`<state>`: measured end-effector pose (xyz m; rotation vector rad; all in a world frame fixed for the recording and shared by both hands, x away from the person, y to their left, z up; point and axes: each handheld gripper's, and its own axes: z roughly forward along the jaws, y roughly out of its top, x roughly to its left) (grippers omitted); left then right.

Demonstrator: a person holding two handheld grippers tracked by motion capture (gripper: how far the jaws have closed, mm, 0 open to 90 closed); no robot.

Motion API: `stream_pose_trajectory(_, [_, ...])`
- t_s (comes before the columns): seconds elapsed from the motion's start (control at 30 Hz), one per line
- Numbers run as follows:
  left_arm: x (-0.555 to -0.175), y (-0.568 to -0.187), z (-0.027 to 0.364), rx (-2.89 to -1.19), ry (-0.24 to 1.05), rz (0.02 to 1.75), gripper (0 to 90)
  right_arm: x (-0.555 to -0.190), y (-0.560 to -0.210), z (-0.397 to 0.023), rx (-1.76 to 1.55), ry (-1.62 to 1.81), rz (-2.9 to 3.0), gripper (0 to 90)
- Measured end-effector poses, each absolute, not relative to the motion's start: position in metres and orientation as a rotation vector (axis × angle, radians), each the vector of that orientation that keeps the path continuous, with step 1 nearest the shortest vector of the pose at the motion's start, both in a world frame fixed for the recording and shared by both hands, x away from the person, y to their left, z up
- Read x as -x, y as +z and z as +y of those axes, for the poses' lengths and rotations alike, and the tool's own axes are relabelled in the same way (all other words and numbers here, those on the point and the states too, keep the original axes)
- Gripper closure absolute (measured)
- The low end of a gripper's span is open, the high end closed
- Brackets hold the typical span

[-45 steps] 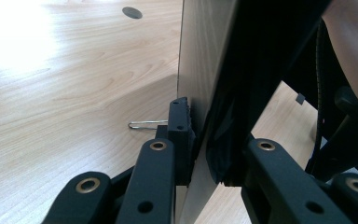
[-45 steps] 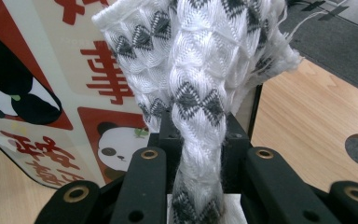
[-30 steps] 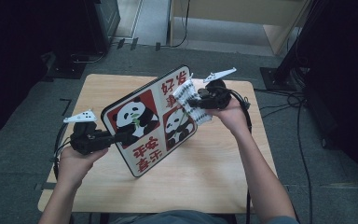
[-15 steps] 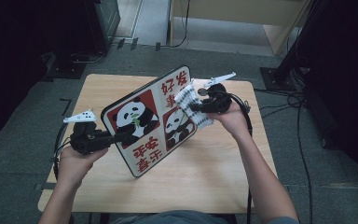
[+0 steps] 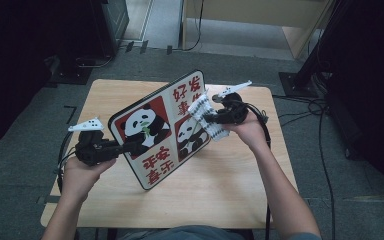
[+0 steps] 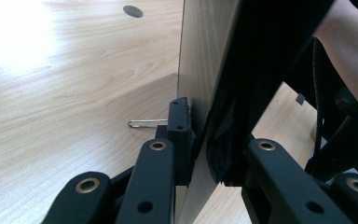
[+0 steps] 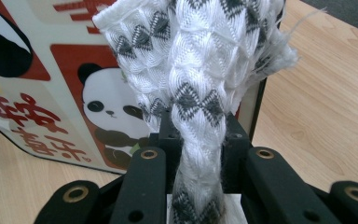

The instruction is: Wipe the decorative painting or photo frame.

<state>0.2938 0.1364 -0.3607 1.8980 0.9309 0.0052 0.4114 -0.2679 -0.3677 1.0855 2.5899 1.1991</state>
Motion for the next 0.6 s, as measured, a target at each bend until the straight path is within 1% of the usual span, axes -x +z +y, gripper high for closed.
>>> stream_pose_trajectory(0.6, [-0.294,-0.361,0.137,-1.897,-0.002,0.928,78.8,-0.410,-0.384,-0.265,-1.095,1.128,2.645,76.3])
